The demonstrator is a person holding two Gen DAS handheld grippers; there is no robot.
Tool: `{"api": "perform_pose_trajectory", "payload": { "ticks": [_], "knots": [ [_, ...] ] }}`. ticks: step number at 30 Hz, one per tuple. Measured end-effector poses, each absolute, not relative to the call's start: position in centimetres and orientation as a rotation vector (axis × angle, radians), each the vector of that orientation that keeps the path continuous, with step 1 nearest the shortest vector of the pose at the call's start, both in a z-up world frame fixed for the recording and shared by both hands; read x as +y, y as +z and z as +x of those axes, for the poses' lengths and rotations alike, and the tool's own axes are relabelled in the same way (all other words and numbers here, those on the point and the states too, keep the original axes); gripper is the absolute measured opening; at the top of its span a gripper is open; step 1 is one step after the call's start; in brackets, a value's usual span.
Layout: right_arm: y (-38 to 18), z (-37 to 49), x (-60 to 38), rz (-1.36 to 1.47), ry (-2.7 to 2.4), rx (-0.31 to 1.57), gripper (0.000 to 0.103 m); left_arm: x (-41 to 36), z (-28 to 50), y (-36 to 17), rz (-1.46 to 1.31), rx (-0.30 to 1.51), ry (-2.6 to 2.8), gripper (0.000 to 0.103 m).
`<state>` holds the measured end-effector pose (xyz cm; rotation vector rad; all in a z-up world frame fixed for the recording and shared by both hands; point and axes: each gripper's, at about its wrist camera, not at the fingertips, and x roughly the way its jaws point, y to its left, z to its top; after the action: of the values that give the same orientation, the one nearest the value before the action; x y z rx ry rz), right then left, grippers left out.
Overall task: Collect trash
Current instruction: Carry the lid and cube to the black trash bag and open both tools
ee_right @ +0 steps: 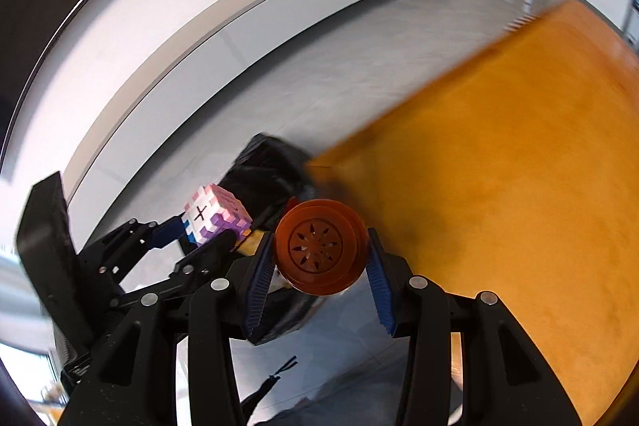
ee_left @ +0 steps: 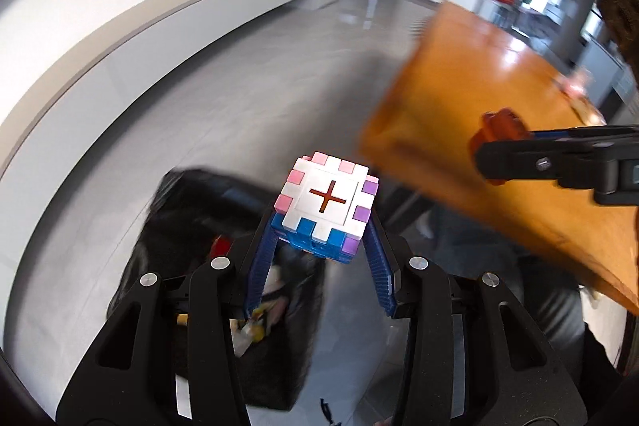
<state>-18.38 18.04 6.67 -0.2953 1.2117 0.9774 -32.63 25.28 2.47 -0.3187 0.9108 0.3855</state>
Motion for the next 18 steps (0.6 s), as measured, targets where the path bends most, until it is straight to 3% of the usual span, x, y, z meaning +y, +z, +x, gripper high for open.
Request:
{"api": "perform_pose_trajectory", "payload": {
  "ticks": [5,6,7,8,18],
  "knots": [
    [5.8,-21.7,23.5,-0.346,1.077,1.221,0.047,29.1,-37.7,0.7,-0.416,0.923,0.497,0.044],
    [5.6,-22.0,24.3,-0.356,1.090,1.219,0.049,29.4,-38.2,0.6,-0.434,0.925,0.503,0.056],
    [5.3,-22.1,25.3,-0.373,1.093,1.222,0.063,30.1,-39.1,0.4,-0.477,0.926,0.524,0.085],
    [4.9,-22.4,26.2,-0.389,1.082,1.227,0.070,30.6,-39.7,0.4,-0.505,0.920,0.556,0.099],
    [4.6,-24.0,25.5,-0.395,1.125,1.232,0.070,33.3,-42.7,0.7,-0.653,0.863,0.638,0.097]
  ]
}}
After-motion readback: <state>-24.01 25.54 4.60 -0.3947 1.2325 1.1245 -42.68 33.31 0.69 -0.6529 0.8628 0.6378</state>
